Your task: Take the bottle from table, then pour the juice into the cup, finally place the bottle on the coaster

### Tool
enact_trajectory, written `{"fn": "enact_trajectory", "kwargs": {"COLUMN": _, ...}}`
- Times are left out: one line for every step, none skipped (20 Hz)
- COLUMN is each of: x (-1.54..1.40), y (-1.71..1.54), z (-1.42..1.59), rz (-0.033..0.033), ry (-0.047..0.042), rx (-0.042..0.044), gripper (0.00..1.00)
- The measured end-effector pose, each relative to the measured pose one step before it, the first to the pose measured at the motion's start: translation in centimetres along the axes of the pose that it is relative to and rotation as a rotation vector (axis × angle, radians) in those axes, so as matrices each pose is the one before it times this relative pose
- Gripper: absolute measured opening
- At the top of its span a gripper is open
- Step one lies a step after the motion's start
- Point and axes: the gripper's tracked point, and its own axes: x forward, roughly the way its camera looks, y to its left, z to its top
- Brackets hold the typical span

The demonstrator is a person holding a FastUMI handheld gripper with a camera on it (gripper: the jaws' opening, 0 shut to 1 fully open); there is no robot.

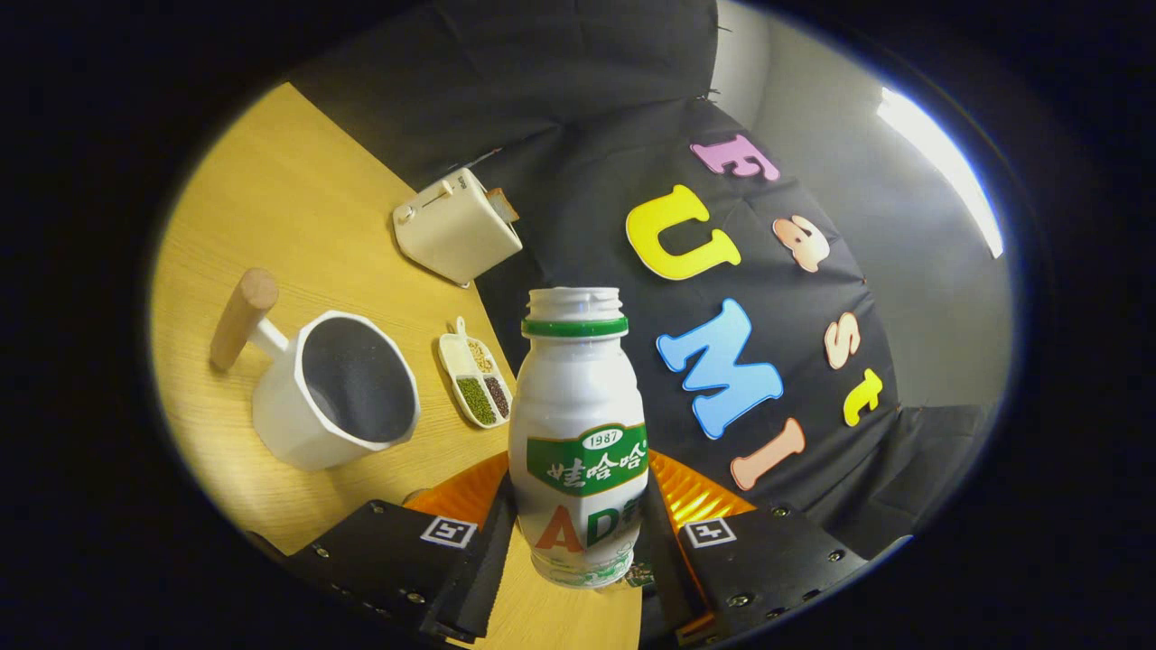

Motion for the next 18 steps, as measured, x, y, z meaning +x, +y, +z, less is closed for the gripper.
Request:
{"fn": "enact_trajectory", "kwargs": {"x": 0.133, "y": -0.048, "z": -0.176, "rz": -0.00117, "ry": 0.00170, "rx": 0.01723, "gripper": 0.69}}
{"fn": "enact_trajectory", "kwargs": {"x": 0.086, "y": -0.004, "z": -0.183, "rz": -0.00126, "ry": 0.00389, "rx": 0.01855, "gripper": 0.69}}
{"fn": "enact_trajectory", "kwargs": {"x": 0.256, "y": 0.124, "z": -0.047, "rz": 0.00117, "ry": 0.00318, "rx": 0.01950, "gripper": 0.69}}
{"fn": "enact_trajectory", "kwargs": {"x": 0.092, "y": 0.022, "z": -0.160, "rz": 0.00050, "ry": 0.00059, "rx": 0.02078, "gripper": 0.69}}
{"fn": "enact_trajectory", "kwargs": {"x": 0.039, "y": -0.128, "z": -0.039, "rz": -0.00027, "ry": 0.00134, "rx": 0.02076, "gripper": 0.69}}
{"fn": "enact_trajectory", "kwargs": {"x": -0.007, "y": 0.051, "z": -0.184, "rz": 0.00174, "ry": 0.00330, "rx": 0.01925, "gripper": 0.69}}
{"fn": "enact_trajectory", "kwargs": {"x": 0.087, "y": 0.019, "z": -0.197, "rz": 0.00113, "ry": 0.00286, "rx": 0.02251, "gripper": 0.68}}
{"fn": "enact_trajectory", "kwargs": {"x": 0.023, "y": 0.025, "z": -0.037, "rz": 0.00109, "ry": -0.00176, "rx": 0.02300, "gripper": 0.68}}
{"fn": "enact_trajectory", "kwargs": {"x": 0.015, "y": 0.004, "z": -0.022, "rz": -0.00115, "ry": -0.00465, "rx": 0.02612, "gripper": 0.69}}
{"fn": "enact_trajectory", "kwargs": {"x": 0.030, "y": 0.081, "z": 0.005, "rz": 0.00258, "ry": -0.00257, "rx": 0.02179, "gripper": 0.69}}
{"fn": "enact_trajectory", "kwargs": {"x": -0.031, "y": -0.053, "z": 0.028, "rz": -0.00074, "ry": -0.00979, "rx": 0.02404, "gripper": 0.69}}
{"fn": "enact_trajectory", "kwargs": {"x": -0.025, "y": 0.017, "z": 0.160, "rz": -0.00080, "ry": -0.00896, "rx": 0.02332, "gripper": 0.69}}
{"fn": "enact_trajectory", "kwargs": {"x": 0.058, "y": 0.087, "z": -0.025, "rz": 0.00440, "ry": -0.00345, "rx": 0.01937, "gripper": 0.69}}
{"fn": "enact_trajectory", "kwargs": {"x": -0.042, "y": 0.243, "z": -0.153, "rz": 0.00901, "ry": 0.00722, "rx": 0.02280, "gripper": 0.68}}
{"fn": "enact_trajectory", "kwargs": {"x": -0.030, "y": 0.177, "z": 0.004, "rz": 0.01489, "ry": 0.00288, "rx": 0.02342, "gripper": 0.69}}
{"fn": "enact_trajectory", "kwargs": {"x": -0.008, "y": -0.015, "z": 0.165, "rz": 0.00672, "ry": -0.00500, "rx": 0.01734, "gripper": 0.69}}
{"fn": "enact_trajectory", "kwargs": {"x": -0.034, "y": -0.236, "z": -0.070, "rz": -0.00403, "ry": -0.00307, "rx": 0.01603, "gripper": 0.69}}
{"fn": "enact_trajectory", "kwargs": {"x": -0.105, "y": -0.114, "z": 0.062, "rz": 0.00011, "ry": -0.00413, "rx": 0.02276, "gripper": 0.69}}
